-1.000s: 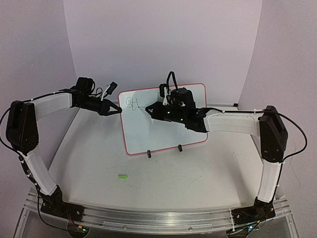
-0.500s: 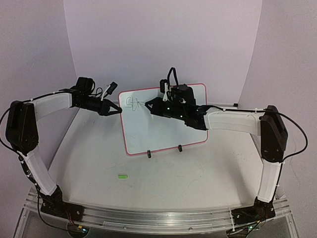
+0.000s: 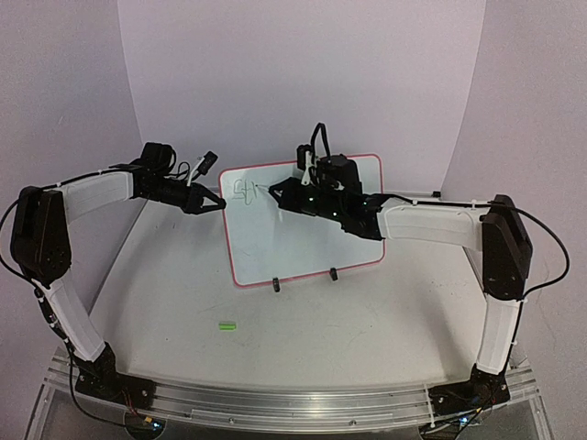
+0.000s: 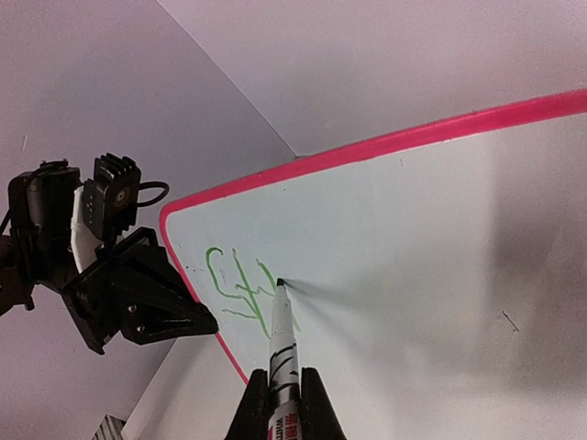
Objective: Write a sentence on the whiteboard
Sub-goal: Write a sentence at the center of the board.
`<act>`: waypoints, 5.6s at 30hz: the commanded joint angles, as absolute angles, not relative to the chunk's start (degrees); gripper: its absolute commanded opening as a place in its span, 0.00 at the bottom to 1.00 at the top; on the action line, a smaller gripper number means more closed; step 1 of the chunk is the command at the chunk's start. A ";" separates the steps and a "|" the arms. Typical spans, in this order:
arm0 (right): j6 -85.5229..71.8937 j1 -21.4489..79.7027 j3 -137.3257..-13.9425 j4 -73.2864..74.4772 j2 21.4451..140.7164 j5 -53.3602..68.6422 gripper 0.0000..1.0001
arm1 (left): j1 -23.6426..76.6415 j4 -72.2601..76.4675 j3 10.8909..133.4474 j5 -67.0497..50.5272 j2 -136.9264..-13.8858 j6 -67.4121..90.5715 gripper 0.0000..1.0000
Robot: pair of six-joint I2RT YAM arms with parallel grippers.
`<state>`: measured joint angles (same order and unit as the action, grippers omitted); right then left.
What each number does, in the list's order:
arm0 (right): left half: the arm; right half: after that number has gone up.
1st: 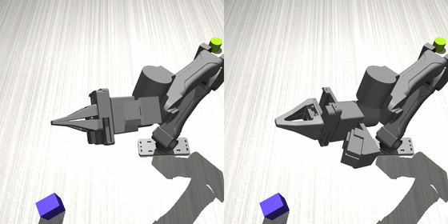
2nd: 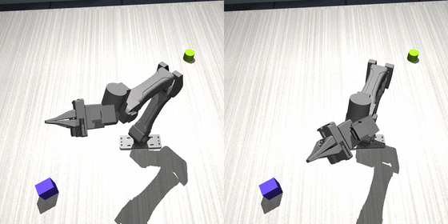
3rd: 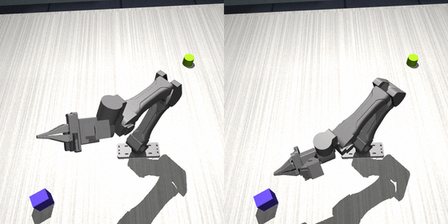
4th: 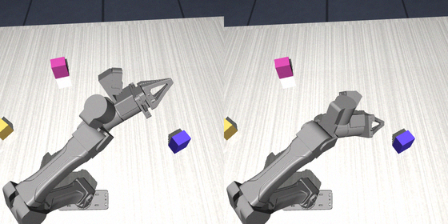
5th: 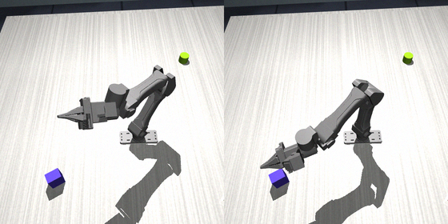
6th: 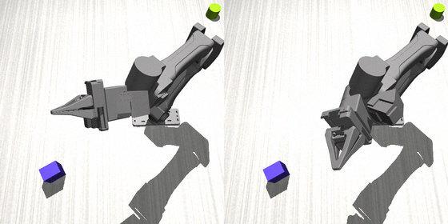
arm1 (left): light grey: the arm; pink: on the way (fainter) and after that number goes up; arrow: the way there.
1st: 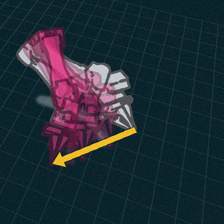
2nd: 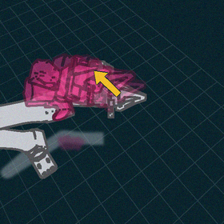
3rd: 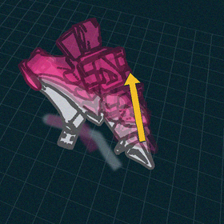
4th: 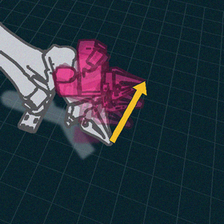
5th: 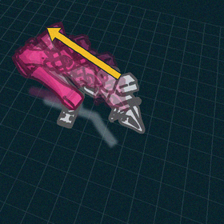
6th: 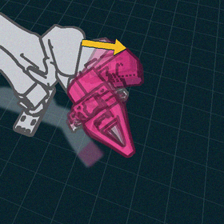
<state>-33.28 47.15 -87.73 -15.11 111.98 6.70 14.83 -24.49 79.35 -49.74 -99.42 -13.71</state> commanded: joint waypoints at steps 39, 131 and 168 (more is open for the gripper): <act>-33.90 45.56 -83.61 -19.44 108.54 9.03 0.00 | 15.35 -26.27 78.76 -45.88 -98.26 -17.67 0.00; -30.94 45.05 -84.15 -15.08 106.41 7.11 0.00 | 15.77 -26.67 78.90 -45.46 -97.91 -17.91 0.00; -31.46 44.74 -80.72 -12.13 106.99 9.05 0.00 | 15.84 -26.75 78.84 -45.37 -97.40 -17.91 0.00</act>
<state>-31.32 45.04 -81.95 -12.36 107.28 8.84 15.33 -25.10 79.35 -49.31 -98.96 -14.56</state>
